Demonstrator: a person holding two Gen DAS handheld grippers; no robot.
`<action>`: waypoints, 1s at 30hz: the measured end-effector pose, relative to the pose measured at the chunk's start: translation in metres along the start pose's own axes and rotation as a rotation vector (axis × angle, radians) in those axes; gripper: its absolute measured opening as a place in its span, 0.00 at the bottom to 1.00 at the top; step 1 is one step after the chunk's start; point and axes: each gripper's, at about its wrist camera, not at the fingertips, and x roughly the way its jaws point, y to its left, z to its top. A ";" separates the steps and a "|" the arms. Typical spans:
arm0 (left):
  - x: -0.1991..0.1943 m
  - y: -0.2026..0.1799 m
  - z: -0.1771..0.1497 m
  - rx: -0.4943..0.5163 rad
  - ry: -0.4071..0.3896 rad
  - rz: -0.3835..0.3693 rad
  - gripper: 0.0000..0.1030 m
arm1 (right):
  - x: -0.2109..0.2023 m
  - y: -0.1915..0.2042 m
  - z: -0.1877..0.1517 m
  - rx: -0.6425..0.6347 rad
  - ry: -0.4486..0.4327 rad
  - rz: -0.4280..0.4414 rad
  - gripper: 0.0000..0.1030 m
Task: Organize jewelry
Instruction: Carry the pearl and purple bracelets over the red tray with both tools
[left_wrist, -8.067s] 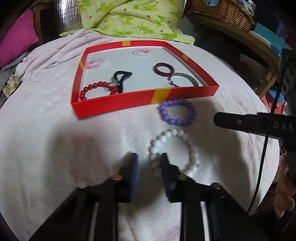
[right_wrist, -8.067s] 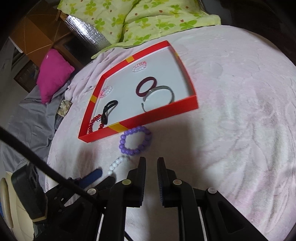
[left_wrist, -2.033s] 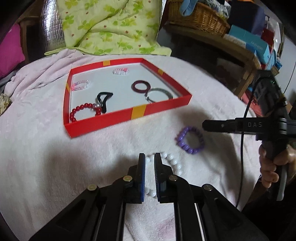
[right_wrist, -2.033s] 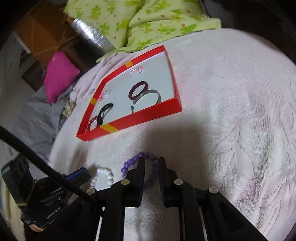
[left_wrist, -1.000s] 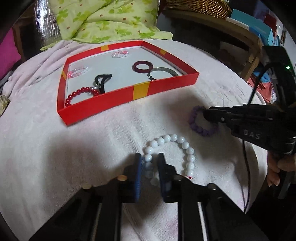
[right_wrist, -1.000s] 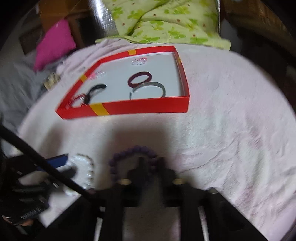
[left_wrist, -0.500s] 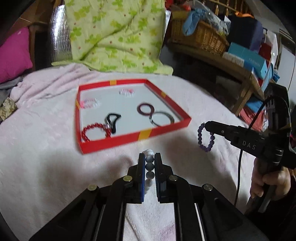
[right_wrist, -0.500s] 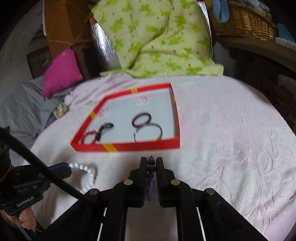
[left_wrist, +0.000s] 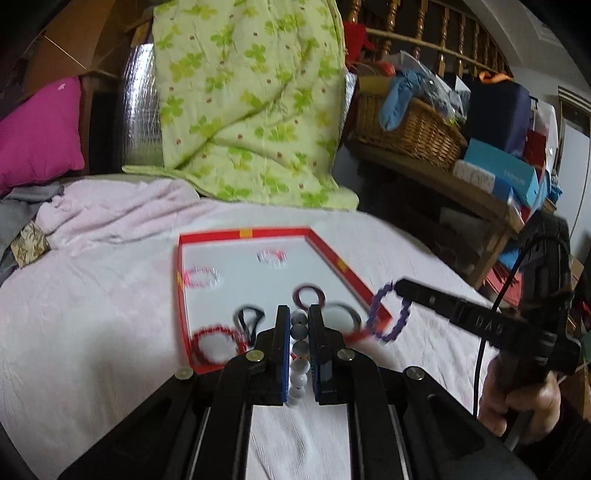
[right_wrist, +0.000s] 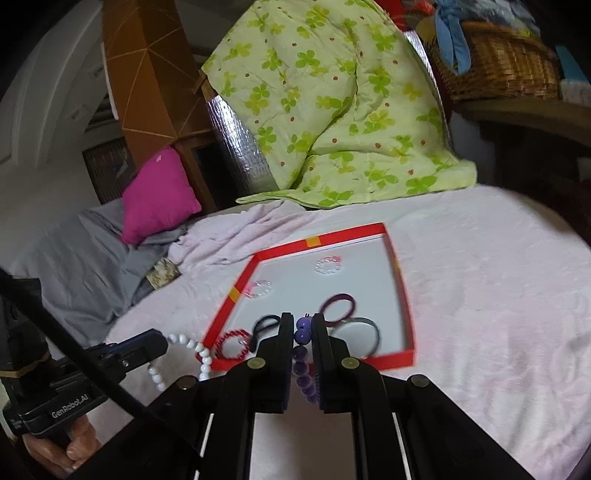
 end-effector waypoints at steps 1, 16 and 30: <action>0.005 0.003 0.006 -0.017 -0.006 -0.015 0.09 | 0.005 -0.002 0.003 0.016 0.001 0.003 0.10; 0.087 0.013 0.028 -0.172 0.059 -0.157 0.09 | 0.099 -0.051 0.058 0.189 0.059 -0.032 0.10; 0.135 0.012 0.001 -0.118 0.205 -0.033 0.09 | 0.170 -0.054 0.082 0.237 0.130 -0.042 0.10</action>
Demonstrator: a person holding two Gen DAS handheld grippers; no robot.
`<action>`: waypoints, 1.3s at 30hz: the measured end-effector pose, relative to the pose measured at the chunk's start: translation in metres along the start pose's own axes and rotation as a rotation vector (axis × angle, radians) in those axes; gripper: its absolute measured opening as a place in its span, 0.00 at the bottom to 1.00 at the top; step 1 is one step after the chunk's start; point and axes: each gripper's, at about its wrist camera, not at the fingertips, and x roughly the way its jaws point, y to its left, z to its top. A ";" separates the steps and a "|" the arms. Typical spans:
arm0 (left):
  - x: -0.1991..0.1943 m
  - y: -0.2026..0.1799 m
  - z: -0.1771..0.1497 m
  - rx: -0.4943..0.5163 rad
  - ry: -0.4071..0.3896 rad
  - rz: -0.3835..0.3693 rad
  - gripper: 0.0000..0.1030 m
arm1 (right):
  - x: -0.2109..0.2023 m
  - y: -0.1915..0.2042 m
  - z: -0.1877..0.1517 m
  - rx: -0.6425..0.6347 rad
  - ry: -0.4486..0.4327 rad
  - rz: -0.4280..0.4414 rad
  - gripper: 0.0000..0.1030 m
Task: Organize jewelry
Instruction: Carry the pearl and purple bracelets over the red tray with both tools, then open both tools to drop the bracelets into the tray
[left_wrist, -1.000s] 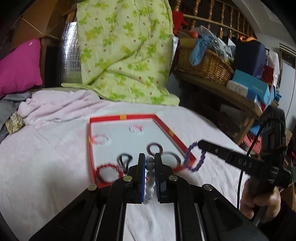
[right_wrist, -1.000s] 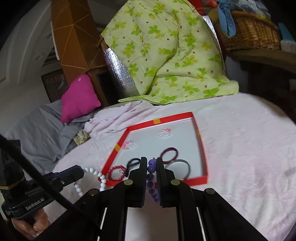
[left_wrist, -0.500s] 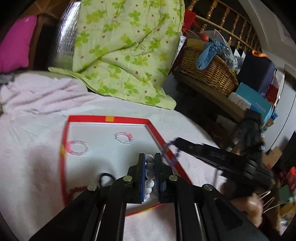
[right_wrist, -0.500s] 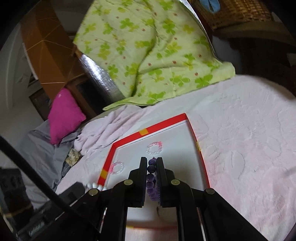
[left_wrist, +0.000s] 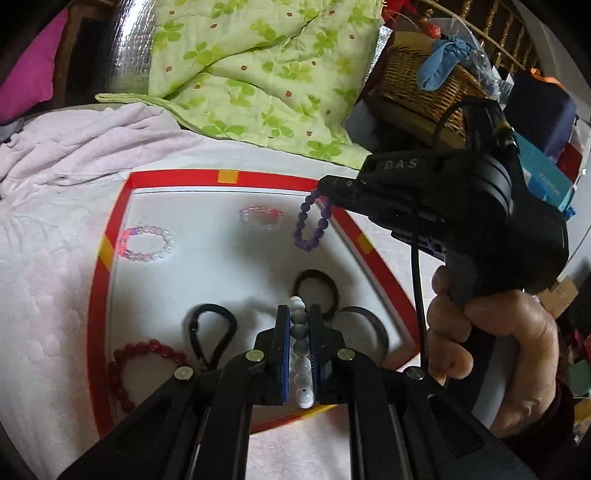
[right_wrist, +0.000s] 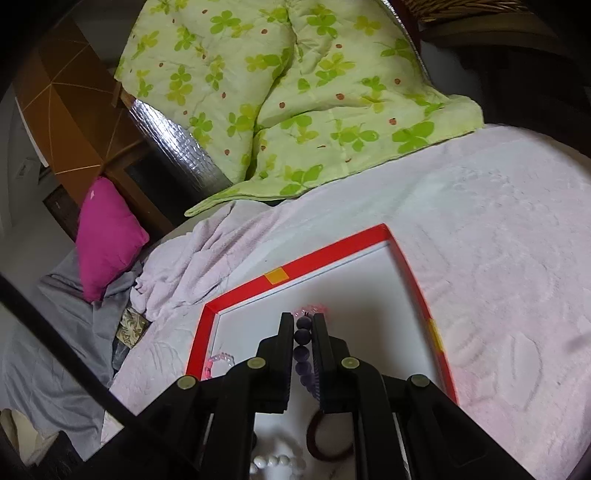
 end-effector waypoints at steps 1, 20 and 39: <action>0.001 0.000 0.000 0.008 0.003 0.017 0.09 | 0.004 0.000 0.000 0.012 0.005 0.008 0.10; -0.046 0.007 0.003 0.060 -0.025 0.349 0.76 | -0.025 -0.012 -0.007 0.005 0.055 -0.098 0.14; -0.164 0.019 -0.035 -0.068 -0.208 0.624 0.84 | -0.165 0.029 -0.119 -0.259 0.062 -0.203 0.49</action>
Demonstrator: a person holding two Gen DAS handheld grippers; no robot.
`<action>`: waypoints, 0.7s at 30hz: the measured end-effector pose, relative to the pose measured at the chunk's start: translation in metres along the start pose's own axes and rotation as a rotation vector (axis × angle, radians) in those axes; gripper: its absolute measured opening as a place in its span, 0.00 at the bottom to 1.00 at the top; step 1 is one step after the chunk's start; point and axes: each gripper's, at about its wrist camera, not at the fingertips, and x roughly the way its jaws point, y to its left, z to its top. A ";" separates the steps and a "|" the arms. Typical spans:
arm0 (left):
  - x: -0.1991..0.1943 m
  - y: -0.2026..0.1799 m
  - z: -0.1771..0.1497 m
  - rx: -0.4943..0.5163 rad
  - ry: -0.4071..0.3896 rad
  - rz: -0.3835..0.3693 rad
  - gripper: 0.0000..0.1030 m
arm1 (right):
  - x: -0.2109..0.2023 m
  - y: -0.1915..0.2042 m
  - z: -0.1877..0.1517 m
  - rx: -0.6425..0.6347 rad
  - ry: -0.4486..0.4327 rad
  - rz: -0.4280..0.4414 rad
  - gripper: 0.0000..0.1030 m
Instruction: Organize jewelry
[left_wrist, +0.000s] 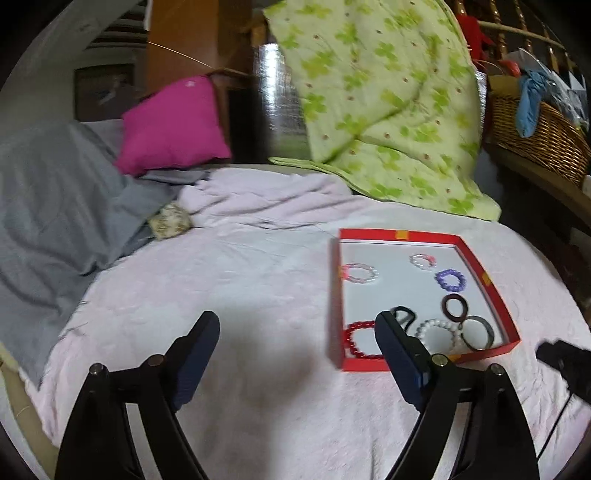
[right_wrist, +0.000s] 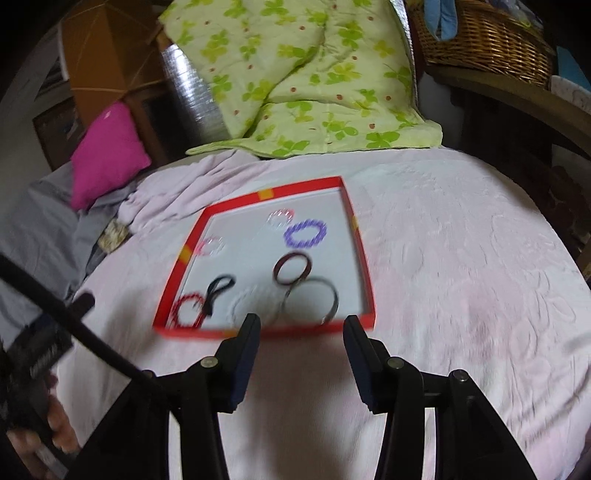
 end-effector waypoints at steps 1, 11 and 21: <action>-0.003 0.002 -0.001 0.000 0.000 0.004 0.84 | -0.005 0.004 -0.006 -0.010 0.004 0.001 0.49; -0.030 0.002 -0.021 0.056 -0.009 -0.006 0.84 | -0.036 0.020 -0.028 -0.054 -0.034 -0.009 0.50; -0.009 -0.009 -0.026 0.126 0.023 -0.060 0.84 | -0.008 0.012 -0.024 -0.013 0.014 -0.014 0.50</action>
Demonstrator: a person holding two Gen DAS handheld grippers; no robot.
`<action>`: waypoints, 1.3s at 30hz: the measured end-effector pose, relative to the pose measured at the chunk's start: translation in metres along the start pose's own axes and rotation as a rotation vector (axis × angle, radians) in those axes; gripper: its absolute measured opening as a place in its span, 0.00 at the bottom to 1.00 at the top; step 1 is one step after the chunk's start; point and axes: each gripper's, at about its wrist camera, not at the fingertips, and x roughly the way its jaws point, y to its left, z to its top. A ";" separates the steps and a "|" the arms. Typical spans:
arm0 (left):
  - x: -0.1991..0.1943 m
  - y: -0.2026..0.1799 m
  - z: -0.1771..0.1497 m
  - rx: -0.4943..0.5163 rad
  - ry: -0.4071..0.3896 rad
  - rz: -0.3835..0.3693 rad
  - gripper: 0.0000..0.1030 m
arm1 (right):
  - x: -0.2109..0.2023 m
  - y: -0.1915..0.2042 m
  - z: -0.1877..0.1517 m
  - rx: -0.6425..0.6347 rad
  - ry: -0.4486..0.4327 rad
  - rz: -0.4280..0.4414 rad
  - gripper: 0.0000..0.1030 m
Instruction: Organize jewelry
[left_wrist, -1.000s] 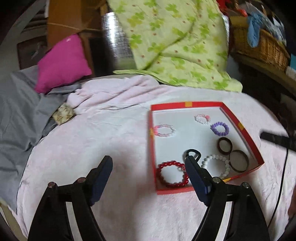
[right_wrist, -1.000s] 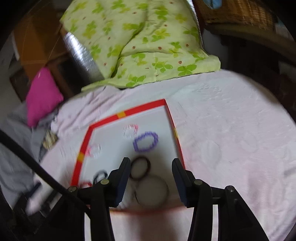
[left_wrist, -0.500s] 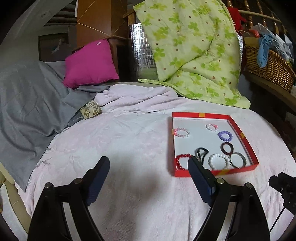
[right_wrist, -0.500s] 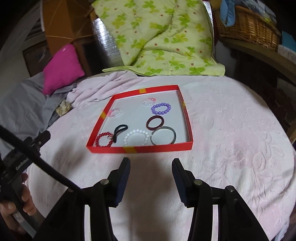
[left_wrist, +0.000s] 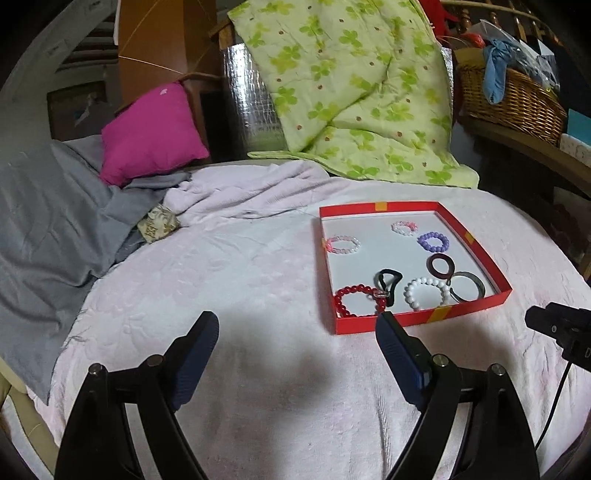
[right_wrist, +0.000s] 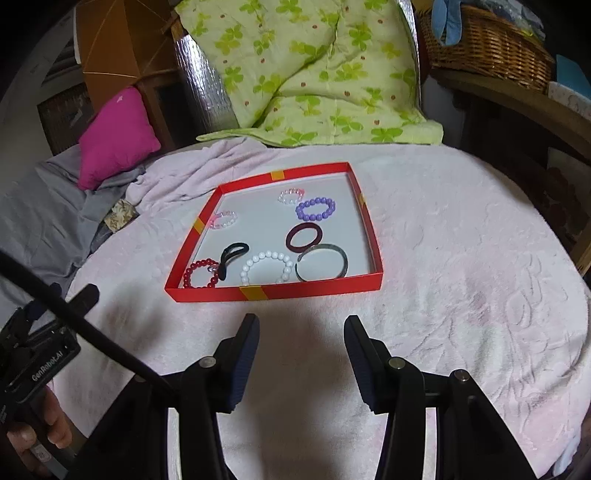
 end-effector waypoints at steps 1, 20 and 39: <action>0.002 0.000 0.001 -0.002 0.006 -0.001 0.84 | 0.001 0.000 0.000 0.001 0.000 0.002 0.50; 0.014 -0.024 0.002 0.030 0.054 -0.028 0.84 | 0.001 -0.002 0.001 -0.017 -0.013 0.000 0.50; 0.016 -0.029 0.001 0.043 0.059 -0.013 0.84 | 0.003 -0.001 -0.003 -0.027 -0.014 -0.012 0.50</action>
